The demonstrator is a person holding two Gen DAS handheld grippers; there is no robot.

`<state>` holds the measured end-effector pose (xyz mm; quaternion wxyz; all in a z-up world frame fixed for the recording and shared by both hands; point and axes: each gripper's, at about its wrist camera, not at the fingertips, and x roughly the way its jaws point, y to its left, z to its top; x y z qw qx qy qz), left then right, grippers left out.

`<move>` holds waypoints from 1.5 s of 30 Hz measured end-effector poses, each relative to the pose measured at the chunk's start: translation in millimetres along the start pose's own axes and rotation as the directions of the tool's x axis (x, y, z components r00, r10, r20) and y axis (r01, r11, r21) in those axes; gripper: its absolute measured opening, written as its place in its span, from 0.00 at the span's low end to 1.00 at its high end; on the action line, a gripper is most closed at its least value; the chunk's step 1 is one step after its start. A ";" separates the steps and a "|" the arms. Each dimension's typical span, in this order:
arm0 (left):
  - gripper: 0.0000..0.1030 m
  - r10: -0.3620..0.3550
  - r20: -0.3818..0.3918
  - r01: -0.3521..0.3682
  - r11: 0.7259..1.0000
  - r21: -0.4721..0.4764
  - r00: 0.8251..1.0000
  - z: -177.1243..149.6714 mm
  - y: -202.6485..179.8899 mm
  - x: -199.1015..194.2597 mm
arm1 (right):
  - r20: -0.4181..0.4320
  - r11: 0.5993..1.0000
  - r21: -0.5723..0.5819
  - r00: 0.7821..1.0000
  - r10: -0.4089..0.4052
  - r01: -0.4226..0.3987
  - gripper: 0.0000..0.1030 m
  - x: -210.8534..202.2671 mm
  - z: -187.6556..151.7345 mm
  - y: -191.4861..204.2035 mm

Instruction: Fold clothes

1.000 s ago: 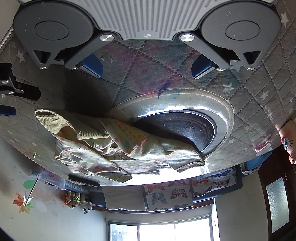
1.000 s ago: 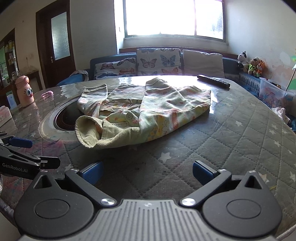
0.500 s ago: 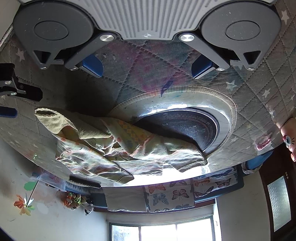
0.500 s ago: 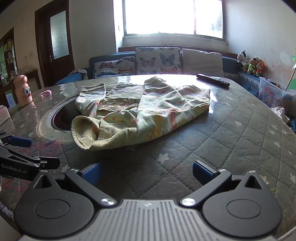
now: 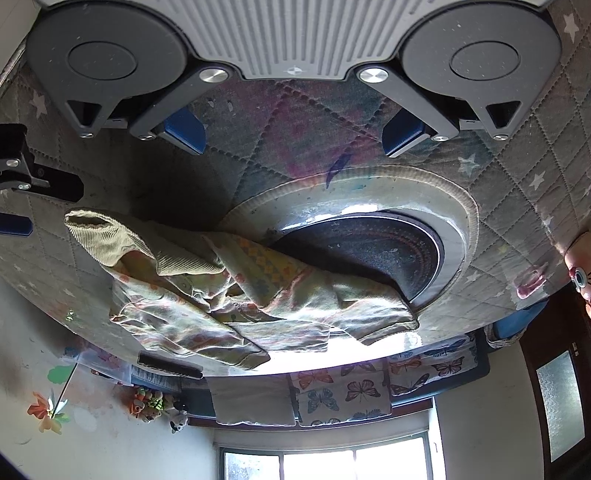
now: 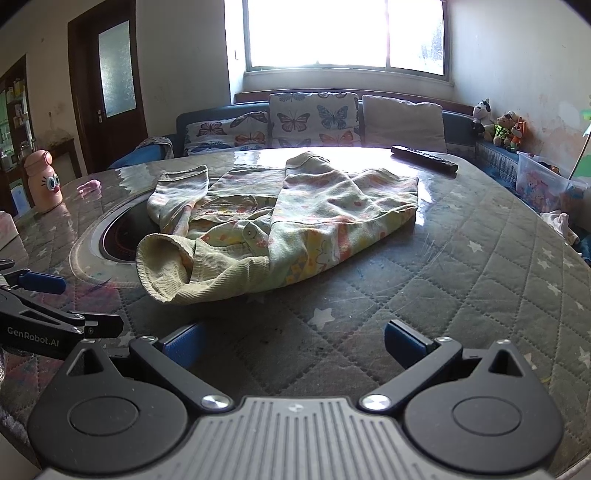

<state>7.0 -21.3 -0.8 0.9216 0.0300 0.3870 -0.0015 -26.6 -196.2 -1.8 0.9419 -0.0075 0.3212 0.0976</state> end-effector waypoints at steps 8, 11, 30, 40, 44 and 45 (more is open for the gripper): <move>1.00 0.000 -0.007 0.000 1.000 -0.002 1.000 3.5 1.0 4.8 | -0.009 1.000 -0.002 1.000 -0.005 0.005 1.00 3.4 2.8 -2.4; 1.00 -0.001 -0.008 0.001 1.000 -0.001 1.000 5.1 1.4 6.3 | -0.011 1.000 -0.004 1.000 -0.005 0.005 1.00 4.6 3.6 -2.5; 1.00 0.025 0.024 -0.025 1.000 0.008 0.999 36.8 12.8 14.1 | 0.026 0.999 -0.007 0.999 -0.040 0.040 1.00 -3.9 30.3 -28.3; 1.00 0.030 0.059 -0.031 0.999 0.010 0.998 74.4 15.4 23.9 | 0.013 0.998 -0.060 1.000 -0.026 0.027 1.00 32.6 62.0 -27.5; 1.00 0.032 0.070 -0.034 0.999 0.024 0.997 93.0 11.2 35.5 | -0.008 0.995 -0.101 1.000 -0.016 0.015 1.00 53.2 71.1 -20.1; 1.00 0.036 0.070 -0.038 0.999 0.029 0.997 97.2 9.6 39.7 | -0.010 0.994 -0.106 1.000 -0.016 0.015 1.00 55.9 71.9 -18.9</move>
